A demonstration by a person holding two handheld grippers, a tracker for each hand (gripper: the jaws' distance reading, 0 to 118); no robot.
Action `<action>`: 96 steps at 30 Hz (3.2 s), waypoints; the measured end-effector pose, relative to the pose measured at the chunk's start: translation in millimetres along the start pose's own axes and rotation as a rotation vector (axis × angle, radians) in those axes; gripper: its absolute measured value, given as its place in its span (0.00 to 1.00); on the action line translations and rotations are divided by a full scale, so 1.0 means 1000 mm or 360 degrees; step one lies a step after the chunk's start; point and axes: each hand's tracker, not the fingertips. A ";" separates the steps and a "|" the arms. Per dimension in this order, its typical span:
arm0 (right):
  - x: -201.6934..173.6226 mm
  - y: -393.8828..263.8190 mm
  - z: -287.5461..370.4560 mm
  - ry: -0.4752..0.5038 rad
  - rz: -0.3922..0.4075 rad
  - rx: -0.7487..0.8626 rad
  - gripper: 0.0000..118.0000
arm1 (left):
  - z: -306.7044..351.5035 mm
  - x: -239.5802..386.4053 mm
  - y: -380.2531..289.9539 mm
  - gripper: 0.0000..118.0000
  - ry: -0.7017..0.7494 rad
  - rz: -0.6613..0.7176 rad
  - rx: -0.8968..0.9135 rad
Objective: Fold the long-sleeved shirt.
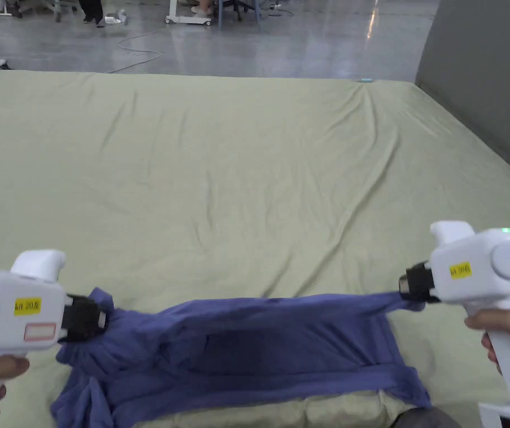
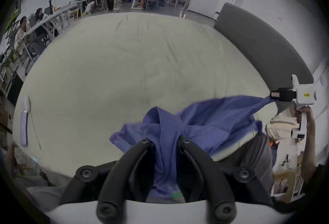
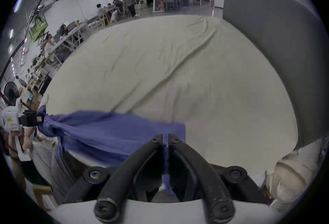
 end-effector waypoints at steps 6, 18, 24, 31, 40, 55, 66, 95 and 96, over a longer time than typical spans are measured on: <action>0.004 -0.065 -0.072 -0.0125 0.0114 -0.0382 0.01 | -0.049 -0.003 -0.054 0.12 0.0039 0.0002 -0.0333; -0.021 -0.030 0.009 -0.0240 0.0252 0.0026 0.88 | 0.013 -0.005 -0.022 1.00 0.0097 -0.0035 0.0204; -0.072 0.001 0.032 -0.0203 0.0161 0.0249 0.06 | 0.039 0.033 -0.006 0.60 0.0214 -0.0174 0.0425; -0.095 0.003 0.018 -0.0158 0.0103 0.0267 0.00 | 0.020 0.015 -0.005 0.00 0.0024 0.0020 0.0351; -0.096 -0.009 0.025 -0.0017 0.0030 0.0241 0.00 | -0.010 -0.090 -0.053 1.00 -0.0434 0.0658 0.0210; -0.104 -0.017 0.025 0.0013 -0.0029 0.0220 0.00 | -0.115 -0.092 -0.088 1.00 -0.0961 0.1083 0.0020; -0.086 -0.032 0.023 -0.0026 -0.0153 0.0194 0.00 | -0.122 -0.081 -0.074 0.06 -0.0654 0.0710 0.0029; -0.096 -0.027 0.012 0.0096 -0.0143 0.0214 0.00 | 0.014 -0.042 0.002 0.06 -0.0103 0.0562 0.0300; -0.094 -0.028 0.013 0.0094 -0.0149 0.0213 0.00 | 0.003 -0.023 0.009 0.06 -0.0098 0.0521 0.0255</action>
